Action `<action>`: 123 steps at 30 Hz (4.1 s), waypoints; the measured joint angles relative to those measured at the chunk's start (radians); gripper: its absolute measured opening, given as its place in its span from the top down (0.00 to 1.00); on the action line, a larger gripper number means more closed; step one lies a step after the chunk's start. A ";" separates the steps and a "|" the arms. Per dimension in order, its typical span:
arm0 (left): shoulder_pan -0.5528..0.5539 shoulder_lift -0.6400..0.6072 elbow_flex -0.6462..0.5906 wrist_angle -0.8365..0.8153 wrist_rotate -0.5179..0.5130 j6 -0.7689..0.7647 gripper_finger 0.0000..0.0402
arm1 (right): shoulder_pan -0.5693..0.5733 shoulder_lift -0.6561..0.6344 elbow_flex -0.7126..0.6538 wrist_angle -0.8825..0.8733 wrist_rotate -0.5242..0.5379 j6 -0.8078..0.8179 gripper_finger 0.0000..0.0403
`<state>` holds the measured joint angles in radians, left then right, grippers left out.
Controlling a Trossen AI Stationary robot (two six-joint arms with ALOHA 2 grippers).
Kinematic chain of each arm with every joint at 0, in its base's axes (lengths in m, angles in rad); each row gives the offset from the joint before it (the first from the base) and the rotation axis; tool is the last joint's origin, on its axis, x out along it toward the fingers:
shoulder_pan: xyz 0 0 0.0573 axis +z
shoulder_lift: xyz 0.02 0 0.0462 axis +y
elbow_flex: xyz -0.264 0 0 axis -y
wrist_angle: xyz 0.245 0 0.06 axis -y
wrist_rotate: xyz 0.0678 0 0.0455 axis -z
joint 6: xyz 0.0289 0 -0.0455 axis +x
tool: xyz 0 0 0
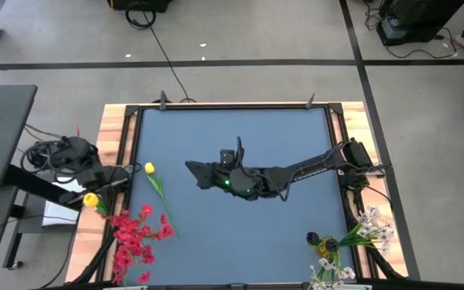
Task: Sort flowers into vase by color
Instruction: Put the right yellow flower into the transparent flower vase, then put the yellow flower into the transparent flower vase
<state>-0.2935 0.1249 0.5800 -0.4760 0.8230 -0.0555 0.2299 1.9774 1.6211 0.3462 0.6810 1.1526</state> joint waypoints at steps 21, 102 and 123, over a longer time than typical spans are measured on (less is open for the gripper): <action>0.000 0.000 0.101 -0.070 -0.039 -0.134 0.48 | -0.066 0.000 0.000 -0.156 -0.230 0.065 0.64; 0.079 1.036 0.064 -0.461 -0.772 -1.714 0.50 | -0.336 0.169 0.000 -0.881 -0.865 -0.383 0.65; 0.086 1.107 -0.076 -0.258 -0.777 -1.863 0.66 | -0.348 0.169 0.000 -0.881 -0.893 -0.427 0.65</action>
<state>-0.2077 1.2324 0.5041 -0.7342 0.0464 -1.9186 -0.1179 2.1464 1.6211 -0.5346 -0.2125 0.7252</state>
